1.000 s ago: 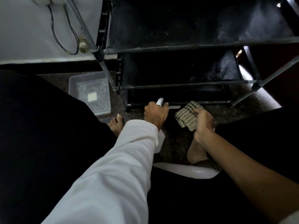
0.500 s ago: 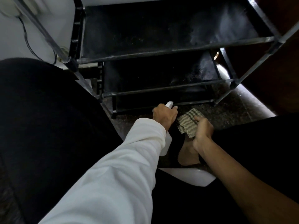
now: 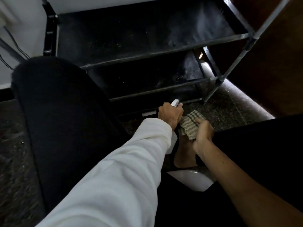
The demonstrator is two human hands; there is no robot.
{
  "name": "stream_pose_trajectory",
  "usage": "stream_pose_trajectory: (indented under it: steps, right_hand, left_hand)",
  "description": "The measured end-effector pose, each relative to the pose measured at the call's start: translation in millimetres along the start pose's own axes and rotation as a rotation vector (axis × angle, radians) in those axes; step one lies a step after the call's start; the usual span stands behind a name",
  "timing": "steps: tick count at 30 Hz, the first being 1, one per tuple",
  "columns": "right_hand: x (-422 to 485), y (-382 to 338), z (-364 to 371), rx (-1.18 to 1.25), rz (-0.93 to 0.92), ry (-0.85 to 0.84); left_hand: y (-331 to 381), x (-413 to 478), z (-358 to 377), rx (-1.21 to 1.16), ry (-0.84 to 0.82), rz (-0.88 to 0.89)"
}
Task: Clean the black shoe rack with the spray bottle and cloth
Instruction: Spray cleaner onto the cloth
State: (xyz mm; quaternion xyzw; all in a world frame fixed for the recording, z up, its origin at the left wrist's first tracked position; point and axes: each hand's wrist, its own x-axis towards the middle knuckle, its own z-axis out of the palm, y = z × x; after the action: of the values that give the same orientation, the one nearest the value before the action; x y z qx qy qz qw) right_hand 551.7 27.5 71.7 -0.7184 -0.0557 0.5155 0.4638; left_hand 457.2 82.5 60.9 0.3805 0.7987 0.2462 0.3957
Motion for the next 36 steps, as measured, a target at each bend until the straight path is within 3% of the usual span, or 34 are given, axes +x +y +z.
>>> stream_pose_trajectory:
  steps: [7,15,21,30,36]
  right_hand:
    - [4.4,-3.9,-10.8,0.027,0.002,0.032]
    - [9.0,-7.2,-14.9,0.053,0.003,0.058]
    - [4.8,-6.6,-5.0,0.037,0.004,0.037]
    - [-10.5,7.4,24.9,-0.037,-0.020,-0.048]
    - [-25.0,23.6,48.6,-0.147,-0.060,-0.140]
  left_hand:
    - [8.7,-2.8,16.7,0.019,-0.043,0.029]
    - [7.0,6.8,11.0,0.044,0.063,-0.049]
    - [-6.7,9.2,7.1,0.071,0.060,0.010]
    - [-44.7,19.1,-28.7,-0.157,0.080,0.048]
    - [-86.0,31.9,-78.6,-0.286,0.198,0.040]
